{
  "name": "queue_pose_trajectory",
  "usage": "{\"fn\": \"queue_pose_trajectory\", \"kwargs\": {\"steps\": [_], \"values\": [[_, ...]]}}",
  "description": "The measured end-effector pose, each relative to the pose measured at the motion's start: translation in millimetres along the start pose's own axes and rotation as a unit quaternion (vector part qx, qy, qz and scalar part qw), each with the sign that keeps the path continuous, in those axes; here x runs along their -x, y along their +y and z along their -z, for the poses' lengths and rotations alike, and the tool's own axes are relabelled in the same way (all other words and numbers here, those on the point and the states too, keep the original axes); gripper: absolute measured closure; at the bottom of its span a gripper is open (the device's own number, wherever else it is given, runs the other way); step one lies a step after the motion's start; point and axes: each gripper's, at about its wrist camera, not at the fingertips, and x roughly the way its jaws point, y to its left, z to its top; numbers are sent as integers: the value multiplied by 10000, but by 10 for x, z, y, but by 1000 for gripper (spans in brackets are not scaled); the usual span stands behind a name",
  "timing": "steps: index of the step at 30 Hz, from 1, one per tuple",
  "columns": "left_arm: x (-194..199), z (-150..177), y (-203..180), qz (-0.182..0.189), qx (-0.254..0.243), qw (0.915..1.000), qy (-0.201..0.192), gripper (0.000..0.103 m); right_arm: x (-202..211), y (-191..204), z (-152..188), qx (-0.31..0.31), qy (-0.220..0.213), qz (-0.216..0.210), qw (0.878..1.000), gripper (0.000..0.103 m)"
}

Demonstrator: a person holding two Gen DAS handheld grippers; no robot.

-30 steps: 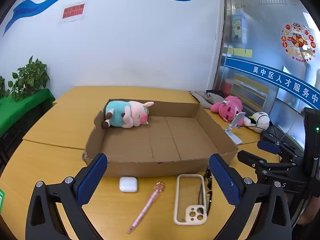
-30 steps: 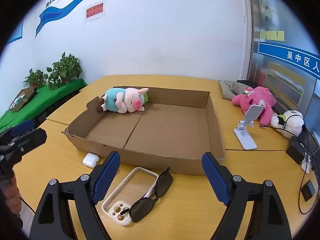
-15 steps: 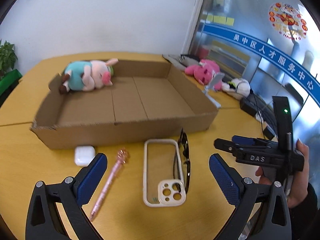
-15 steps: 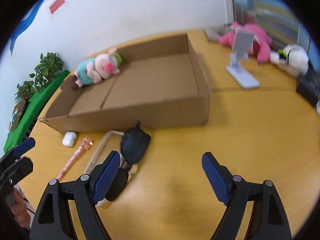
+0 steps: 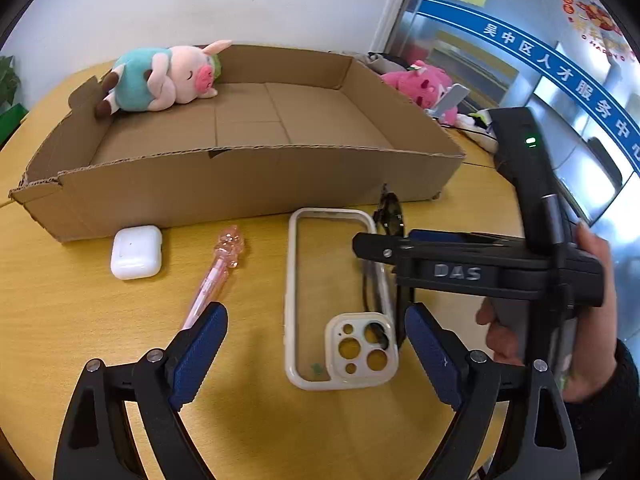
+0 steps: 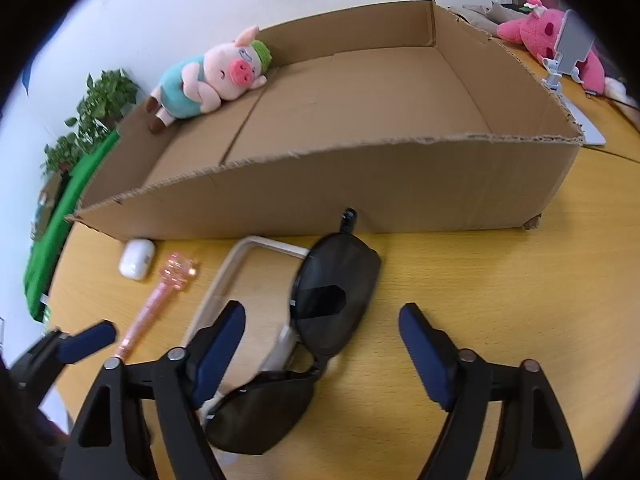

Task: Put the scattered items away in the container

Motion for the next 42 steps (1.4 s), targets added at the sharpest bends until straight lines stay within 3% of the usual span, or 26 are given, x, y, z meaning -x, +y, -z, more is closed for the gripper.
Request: {"fn": "queue_pose_trajectory", "kwargs": {"steps": [7,16,21,29,35,37,39,42], "values": [[7,-5,-379,684,-388,9969,80,10,171,-262,26,-67,-103,-178,9998,69],[-325,46,-748,856,-768,9918,551,10,291,-493,76,-384,-174,-488,9979,84],[-417,137,-601,437,-711,9930,836,16,332,-568,82,-432,-257,-431,9978,86],[-333,180,-428,244,-554,9948,814,20,465,-665,91,-360,-460,49,9983,88],[-318,133,-443,897,-247,9924,805,21,538,-711,120,-33,-589,754,9954,86],[-319,90,-404,1219,-33,9892,810,18,640,-833,154,-74,-653,968,9931,73],[-342,29,-364,1500,209,9848,852,14,761,-924,217,-112,-711,978,9926,65],[-404,-176,-325,1662,318,9818,863,14,897,-912,405,-47,-567,509,9971,64]]}}
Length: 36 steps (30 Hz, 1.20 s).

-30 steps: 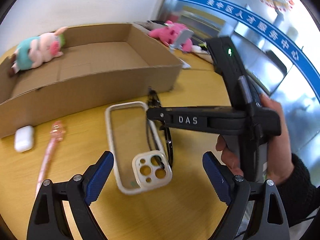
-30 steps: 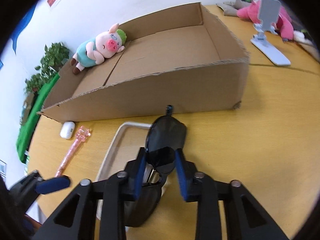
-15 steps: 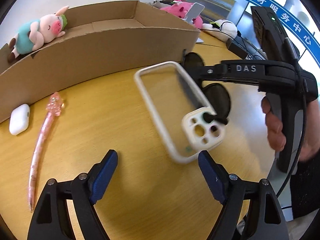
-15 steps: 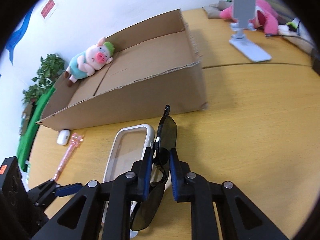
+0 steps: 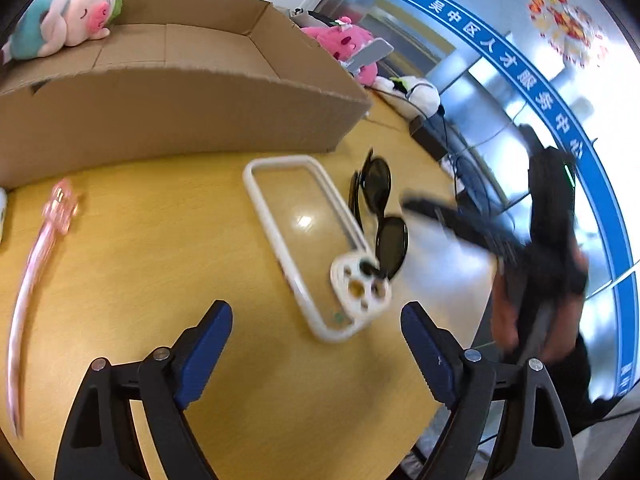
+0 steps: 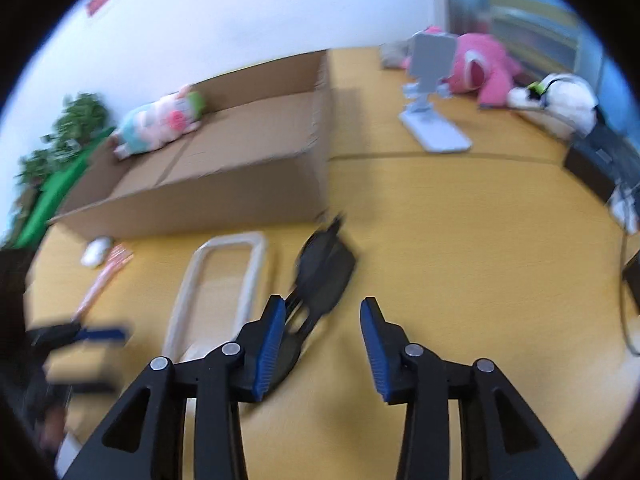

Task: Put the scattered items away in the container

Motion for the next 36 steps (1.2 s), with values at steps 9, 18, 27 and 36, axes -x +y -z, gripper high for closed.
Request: {"fn": "queue_pose_trajectory", "kwargs": {"steps": [9,18,27,36], "values": [[-603,-607,286,101,-19,9989,458,3,-239,443,455,-274,628,-1014,9925,52],[-719,-502,233,531,-145,9963,659,38,-442,481,312,-527,473,-1687,9831,65],[-493,-253,430,1243,358,9906,453,73,-331,671,255,-109,346,-2034,9784,87],[-9,-216,692,1228,715,9892,-364,48,-116,1069,98,827,-62,-2231,9713,90]]}}
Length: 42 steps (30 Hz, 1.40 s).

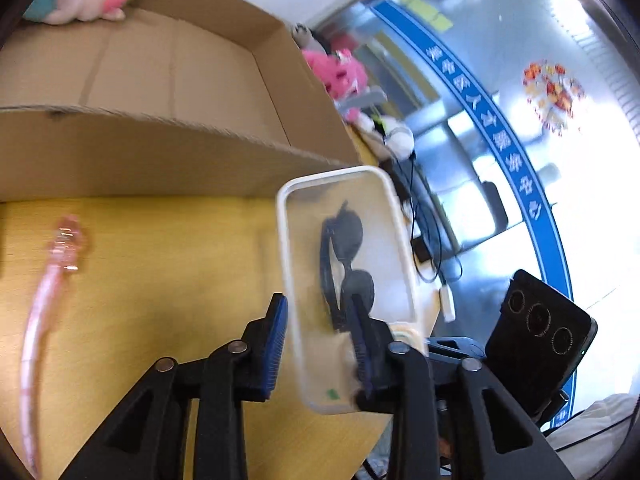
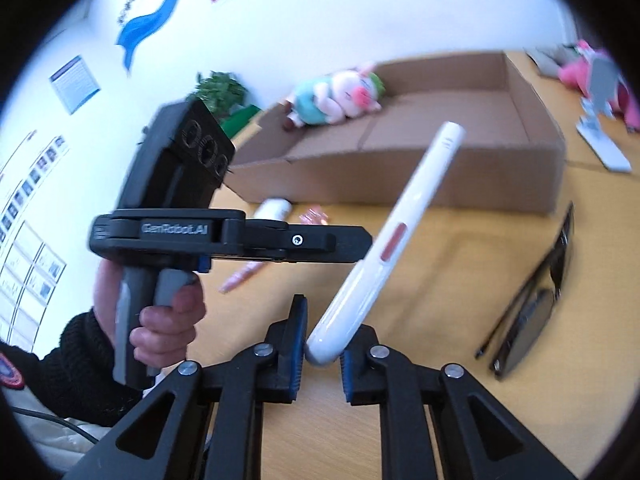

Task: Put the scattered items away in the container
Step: 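Carry the white stick in the right gripper while the left carries the phone case to the box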

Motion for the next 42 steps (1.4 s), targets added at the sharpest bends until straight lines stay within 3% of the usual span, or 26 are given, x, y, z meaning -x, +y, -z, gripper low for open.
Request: {"fn": "queue_pose_trajectory", "kwargs": {"steps": [2,3,8,10,15,17,21,26,28,30,37,40,41,42], "values": [[113,-33,72,48,129,9998,-169,29,54,18,-94,79,-79,-228,9997,91],[169,-58,94,182,181,9994,-242,27,88,39,-136,103,-110,-345,9993,91],[346,-195,30,852,68,9953,-453,29,145,203,-234,160,-41,-1022,9946,91],[403,-222,40,960,64,9943,-462,30,158,243,-290,199,-37,-1174,9929,91],[644,-265,244,1323,354,9886,-630,65,246,277,-369,205,-69,-1480,9888,91],[754,-292,273,1437,408,9859,-749,73,224,310,-391,290,28,-1535,9877,91],[1051,-385,254,1521,282,9824,-1045,81,149,352,-449,394,174,-1640,9855,91],[1273,-553,162,1479,20,9814,-1224,83,97,411,-605,554,183,-1695,9838,91],[1323,-675,130,1394,-42,9821,-1266,89,97,456,-695,686,138,-1690,9831,91],[1386,-797,127,1355,-121,9823,-1288,103,102,486,-826,780,72,-1671,9828,91],[1420,-1409,-147,1065,-729,9848,-1160,103,123,470,-1473,1263,-161,-1397,9820,92],[1385,-1678,-111,610,-730,9876,-1251,103,56,402,-1685,1357,-207,-1051,9849,92],[1365,-1764,-77,456,-678,9883,-1285,91,31,385,-1731,1387,-220,-888,9861,92],[1343,-1839,-42,376,-637,9887,-1301,64,-14,374,-1777,1489,-221,-596,9868,92]]}}
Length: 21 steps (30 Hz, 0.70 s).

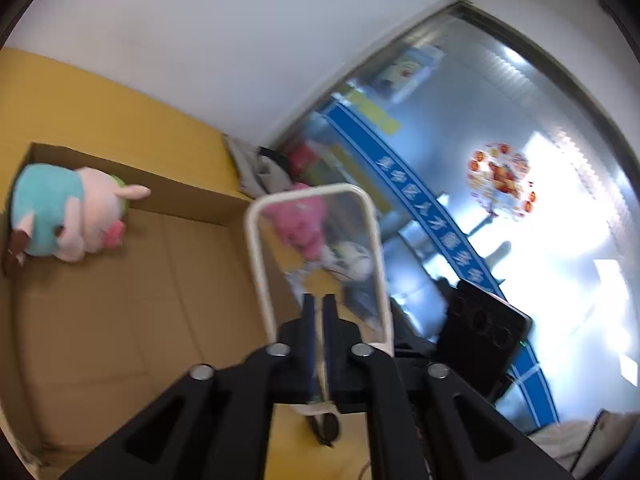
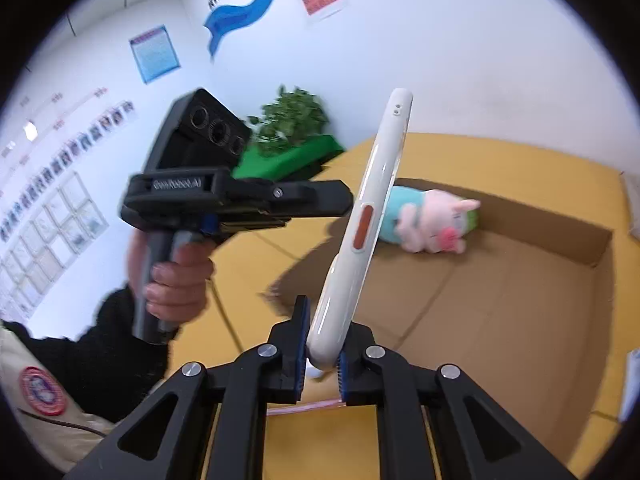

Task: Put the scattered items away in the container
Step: 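Carry the white stick in the right gripper while the left carries the phone case to the box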

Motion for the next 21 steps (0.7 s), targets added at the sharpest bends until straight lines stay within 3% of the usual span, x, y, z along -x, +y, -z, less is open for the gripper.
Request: {"fn": "queue_pose_trajectory", "kwargs": {"steps": [1,2,3,6,9,10,11,12,15,21], "values": [[-35,-66,47,-60,29,10000,-38,46,-42,-33,-13,125,56,254,9996,92],[-72,-139,94,-135,59,9998,-126,19,-141,-46,-28,361,202,721,9965,92],[-111,-209,133,-203,80,9996,-203,11,-243,-27,-44,552,351,1089,9919,92],[-271,-399,197,-217,33,9997,-138,11,-579,-80,-22,1097,852,2053,9688,92],[-555,-523,256,-593,-155,9979,223,12,-845,-144,-25,1556,1147,2583,9465,92],[-663,-556,306,-703,-153,9967,373,13,-909,-162,-39,1711,1181,2717,9397,92],[-769,-583,364,-803,-121,9953,526,23,-956,-174,-52,1837,1195,2773,9354,92],[-872,-611,444,-938,-58,9932,684,42,-998,-191,-70,1910,1226,2824,9321,92],[-1087,-682,709,-1150,101,9876,1060,79,-1100,-353,-103,2247,1259,3164,9130,92],[-1236,-685,956,-1414,61,9808,1342,83,-1191,-680,-198,2770,1404,3376,8886,92]]}}
